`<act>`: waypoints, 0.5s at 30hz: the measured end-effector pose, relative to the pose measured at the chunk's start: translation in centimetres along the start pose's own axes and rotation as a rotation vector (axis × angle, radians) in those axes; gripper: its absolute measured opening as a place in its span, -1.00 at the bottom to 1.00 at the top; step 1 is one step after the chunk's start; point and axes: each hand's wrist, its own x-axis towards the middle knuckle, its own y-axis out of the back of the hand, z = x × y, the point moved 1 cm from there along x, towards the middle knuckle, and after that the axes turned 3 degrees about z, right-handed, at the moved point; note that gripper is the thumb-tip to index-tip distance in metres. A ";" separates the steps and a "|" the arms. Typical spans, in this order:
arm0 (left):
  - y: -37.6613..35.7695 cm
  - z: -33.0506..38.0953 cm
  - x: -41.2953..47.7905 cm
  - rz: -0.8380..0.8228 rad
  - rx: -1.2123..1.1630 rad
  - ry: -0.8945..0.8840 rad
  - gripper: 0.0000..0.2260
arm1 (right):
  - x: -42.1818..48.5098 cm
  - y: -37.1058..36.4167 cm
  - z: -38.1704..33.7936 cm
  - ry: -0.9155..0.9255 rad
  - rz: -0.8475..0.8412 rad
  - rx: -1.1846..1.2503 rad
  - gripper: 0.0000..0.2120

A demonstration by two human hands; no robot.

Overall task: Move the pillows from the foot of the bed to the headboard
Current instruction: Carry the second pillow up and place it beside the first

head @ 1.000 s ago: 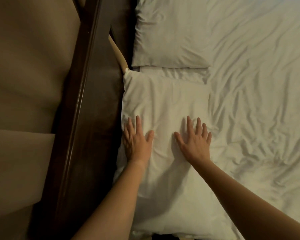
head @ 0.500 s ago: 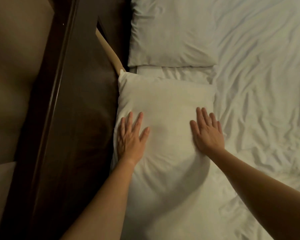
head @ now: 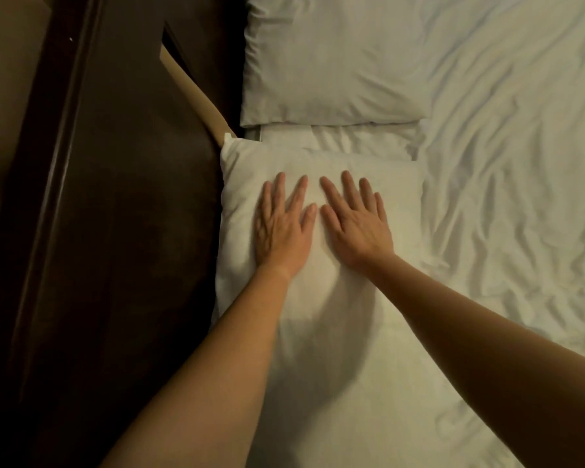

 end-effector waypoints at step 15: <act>2.1 -6.2 -5.7 0.018 -0.099 0.156 -0.43 | -5.1 2.1 5.0 -0.362 0.051 0.027 -0.41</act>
